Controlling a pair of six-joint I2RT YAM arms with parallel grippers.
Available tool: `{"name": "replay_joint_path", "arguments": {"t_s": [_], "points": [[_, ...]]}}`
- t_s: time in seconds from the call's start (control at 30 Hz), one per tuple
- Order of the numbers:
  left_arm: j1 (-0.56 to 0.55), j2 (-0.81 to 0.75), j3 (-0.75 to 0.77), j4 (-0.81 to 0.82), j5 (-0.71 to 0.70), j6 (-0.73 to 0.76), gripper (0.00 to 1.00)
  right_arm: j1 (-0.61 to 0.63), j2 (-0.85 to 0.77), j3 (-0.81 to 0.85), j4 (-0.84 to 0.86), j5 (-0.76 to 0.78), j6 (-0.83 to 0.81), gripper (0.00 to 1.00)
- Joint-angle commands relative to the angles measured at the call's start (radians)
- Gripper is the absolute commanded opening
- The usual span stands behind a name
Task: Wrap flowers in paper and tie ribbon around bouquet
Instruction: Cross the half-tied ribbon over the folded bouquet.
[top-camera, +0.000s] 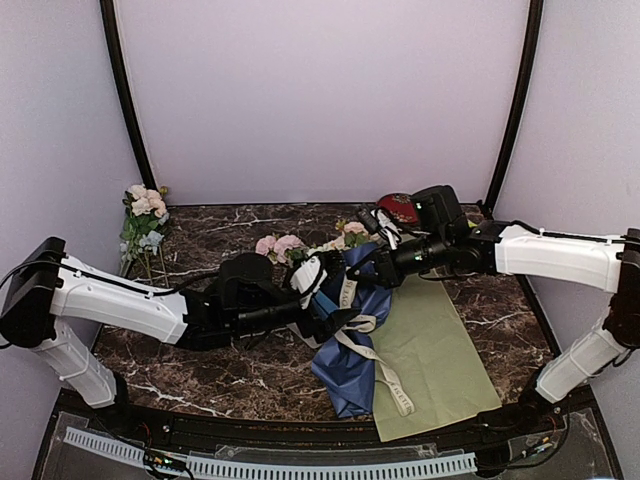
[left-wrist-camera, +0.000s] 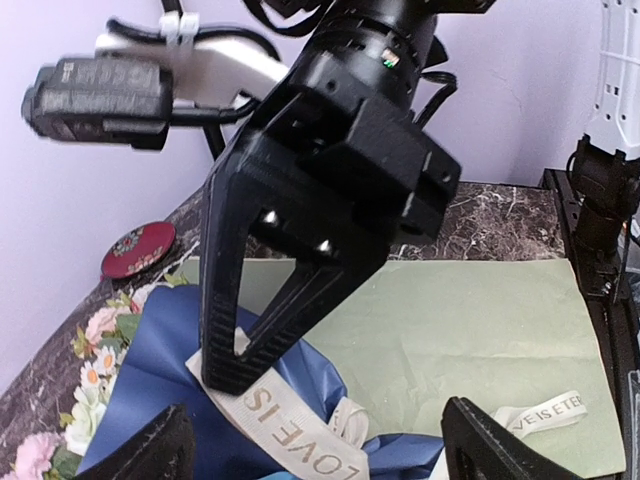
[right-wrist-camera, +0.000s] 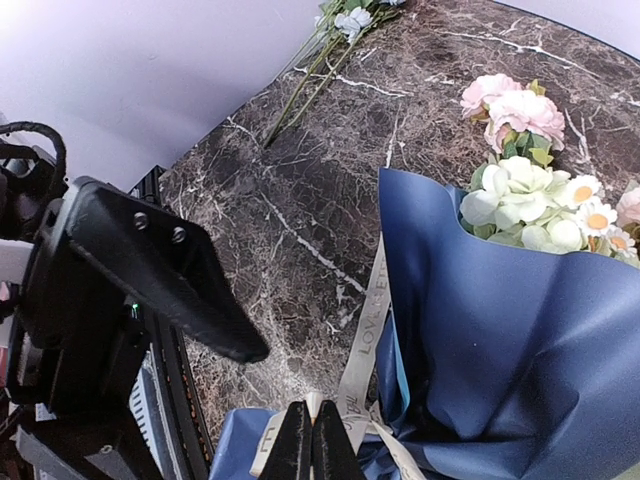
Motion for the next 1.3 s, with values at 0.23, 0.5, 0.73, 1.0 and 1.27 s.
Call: {"name": "replay_joint_path", "arguments": {"t_s": [0.23,0.5,0.73,1.0,1.27], "points": [[0.071,0.096,0.005,0.097,0.004,-0.100,0.84,0.010,-0.033,-0.026,0.061,-0.127,-0.024,0.00],[0.083,0.151,0.027,0.127,0.140,-0.089,0.56,0.024,0.002,-0.005,0.056,-0.144,-0.058,0.00],[0.084,0.132,-0.017,0.185,0.160,-0.070,0.02,0.020,0.035,0.038,0.000,-0.112,-0.095,0.11],[0.084,0.121,-0.080,0.244,0.177,-0.068,0.00,-0.069,0.086,0.040,-0.103,0.031,-0.086,0.19],[0.084,0.112,-0.095,0.260,0.203,-0.064,0.00,-0.056,0.242,0.100,-0.210,-0.034,-0.186,0.05]]}}
